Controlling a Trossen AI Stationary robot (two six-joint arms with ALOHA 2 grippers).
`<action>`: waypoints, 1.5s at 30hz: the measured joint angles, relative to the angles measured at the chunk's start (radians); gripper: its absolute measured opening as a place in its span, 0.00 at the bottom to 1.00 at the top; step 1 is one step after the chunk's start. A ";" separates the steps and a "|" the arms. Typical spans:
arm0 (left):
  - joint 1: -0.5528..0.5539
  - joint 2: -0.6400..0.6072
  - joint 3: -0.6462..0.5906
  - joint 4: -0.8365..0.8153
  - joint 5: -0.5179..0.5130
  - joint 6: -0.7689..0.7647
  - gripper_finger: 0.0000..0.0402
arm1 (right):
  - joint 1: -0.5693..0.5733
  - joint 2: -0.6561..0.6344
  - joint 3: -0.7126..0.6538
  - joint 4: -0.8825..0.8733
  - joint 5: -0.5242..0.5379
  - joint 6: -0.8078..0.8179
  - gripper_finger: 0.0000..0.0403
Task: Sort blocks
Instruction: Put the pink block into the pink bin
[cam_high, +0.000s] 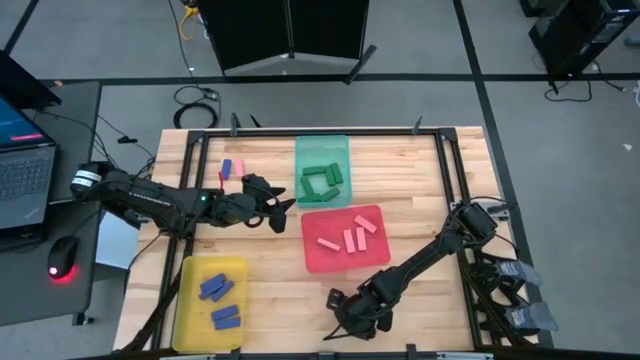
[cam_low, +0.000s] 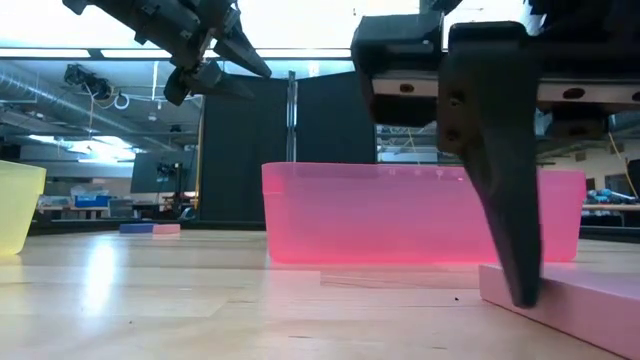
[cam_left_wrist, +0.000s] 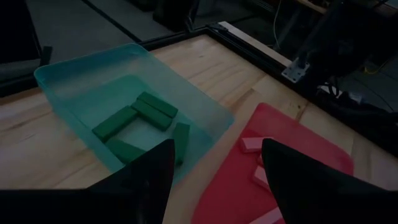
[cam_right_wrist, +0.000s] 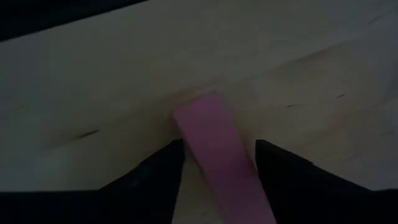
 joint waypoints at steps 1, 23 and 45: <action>0.000 0.000 0.000 0.000 0.000 0.000 0.62 | -0.002 0.000 0.000 -0.001 -0.007 0.007 0.51; 0.000 0.000 0.000 -0.003 0.005 -0.050 0.62 | -0.002 -0.041 -0.006 -0.008 0.101 0.071 0.29; 0.002 0.001 0.000 -0.006 -0.014 -0.058 0.62 | -0.292 -0.409 -0.031 -0.223 0.402 0.255 0.38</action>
